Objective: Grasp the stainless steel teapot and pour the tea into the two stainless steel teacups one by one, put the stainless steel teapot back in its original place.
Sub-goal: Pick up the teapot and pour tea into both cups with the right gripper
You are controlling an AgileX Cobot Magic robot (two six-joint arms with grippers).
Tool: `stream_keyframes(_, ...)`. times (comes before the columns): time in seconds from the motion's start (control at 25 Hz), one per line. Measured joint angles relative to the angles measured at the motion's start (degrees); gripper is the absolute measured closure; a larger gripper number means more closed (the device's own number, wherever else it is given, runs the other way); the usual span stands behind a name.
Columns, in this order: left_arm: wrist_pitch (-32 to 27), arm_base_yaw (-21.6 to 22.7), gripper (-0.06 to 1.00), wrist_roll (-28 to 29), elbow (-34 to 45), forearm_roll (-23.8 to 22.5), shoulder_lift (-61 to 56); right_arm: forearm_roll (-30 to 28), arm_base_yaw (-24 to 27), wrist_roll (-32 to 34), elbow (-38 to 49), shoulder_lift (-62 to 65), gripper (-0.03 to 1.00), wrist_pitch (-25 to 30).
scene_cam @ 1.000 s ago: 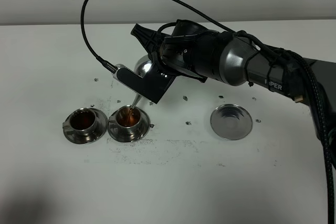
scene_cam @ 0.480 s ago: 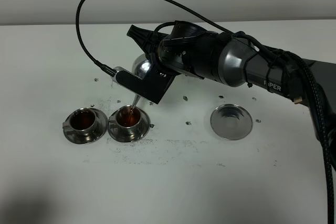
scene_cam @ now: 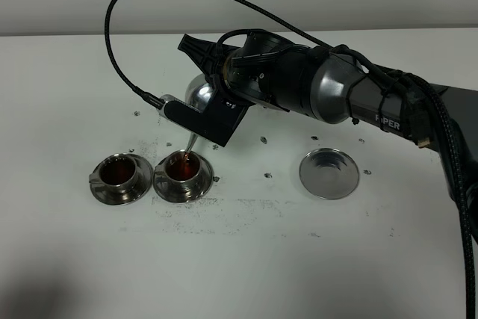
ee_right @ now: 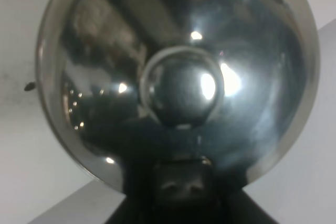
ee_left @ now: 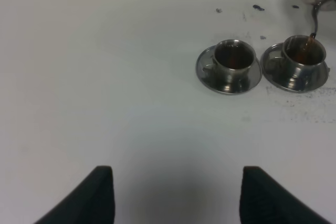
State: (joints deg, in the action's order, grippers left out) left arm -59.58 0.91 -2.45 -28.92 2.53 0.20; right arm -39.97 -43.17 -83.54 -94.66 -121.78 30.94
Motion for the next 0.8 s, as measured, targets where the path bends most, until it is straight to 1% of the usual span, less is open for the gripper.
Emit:
stream_keyframes(0.2, 0.0, 0.0, 0.43, 0.0, 0.0, 0.0, 0.0, -1.3, 0.0, 0.0, 0.0, 0.0, 0.76, -0.7)
stream_keyframes(0.8, 0.0, 0.0, 0.43, 0.0, 0.0, 0.0, 0.0, -2.5, 0.0, -0.4, 0.0, -0.3, 0.76, -1.7)
